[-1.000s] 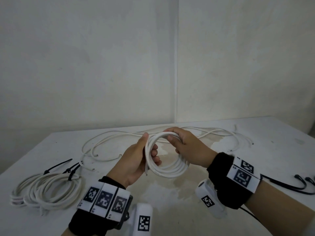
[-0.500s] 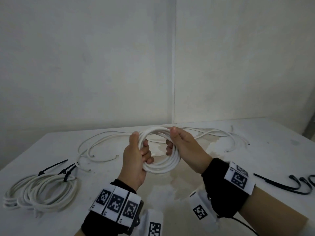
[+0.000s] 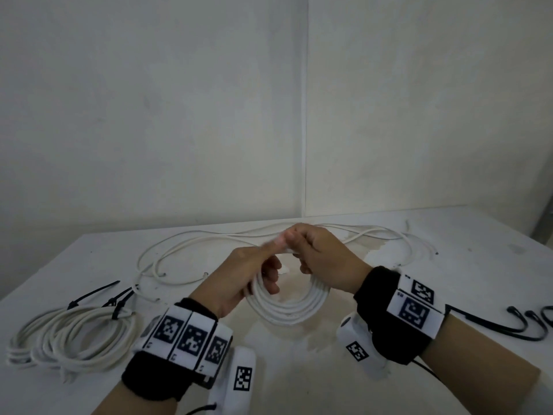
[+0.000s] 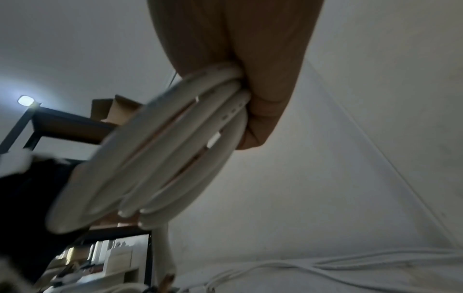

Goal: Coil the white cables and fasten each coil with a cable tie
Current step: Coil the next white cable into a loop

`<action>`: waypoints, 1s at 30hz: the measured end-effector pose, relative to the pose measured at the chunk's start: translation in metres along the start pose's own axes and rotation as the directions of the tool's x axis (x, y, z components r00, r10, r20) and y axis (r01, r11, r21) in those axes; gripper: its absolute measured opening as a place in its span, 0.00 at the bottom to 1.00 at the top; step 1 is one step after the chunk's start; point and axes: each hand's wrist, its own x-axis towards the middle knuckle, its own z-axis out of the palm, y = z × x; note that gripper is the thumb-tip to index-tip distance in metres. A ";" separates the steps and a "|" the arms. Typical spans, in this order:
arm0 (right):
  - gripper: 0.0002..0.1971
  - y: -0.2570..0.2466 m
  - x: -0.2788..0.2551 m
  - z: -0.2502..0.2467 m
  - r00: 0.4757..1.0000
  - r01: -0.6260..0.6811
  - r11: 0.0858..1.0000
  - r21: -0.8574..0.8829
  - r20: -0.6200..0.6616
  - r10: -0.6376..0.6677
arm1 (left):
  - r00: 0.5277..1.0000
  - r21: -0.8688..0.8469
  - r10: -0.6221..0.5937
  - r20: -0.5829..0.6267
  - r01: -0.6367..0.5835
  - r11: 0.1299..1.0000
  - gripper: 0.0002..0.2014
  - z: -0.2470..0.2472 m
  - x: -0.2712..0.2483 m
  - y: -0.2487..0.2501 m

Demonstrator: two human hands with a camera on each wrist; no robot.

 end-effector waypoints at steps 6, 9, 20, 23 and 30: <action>0.18 -0.004 0.000 -0.001 0.999 0.026 0.994 0.107 -0.036 -0.022 | 0.984 -0.184 0.070 -0.161 -0.100 0.978 0.21 0.021 -0.005 -0.007; 0.23 0.001 -0.005 -0.001 0.999 0.018 0.983 0.181 -0.052 -0.009 | 0.969 -0.205 0.053 -0.240 -0.104 0.973 0.22 0.026 -0.003 -0.009; 0.08 0.009 -0.014 -0.016 0.988 0.104 0.986 -0.127 -0.104 -0.117 | 0.949 -0.170 0.046 -0.312 -0.104 0.980 0.21 0.021 -0.002 -0.008; 0.12 0.013 -0.016 -0.016 0.957 0.172 0.923 -0.346 -0.165 -0.240 | 0.945 -0.171 0.034 -0.324 -0.093 0.981 0.20 0.019 -0.002 -0.008; 0.21 0.020 -0.015 -0.010 0.865 0.314 0.828 -0.464 -0.219 -0.451 | 0.954 -0.168 0.008 -0.299 -0.060 0.984 0.20 0.020 -0.003 -0.009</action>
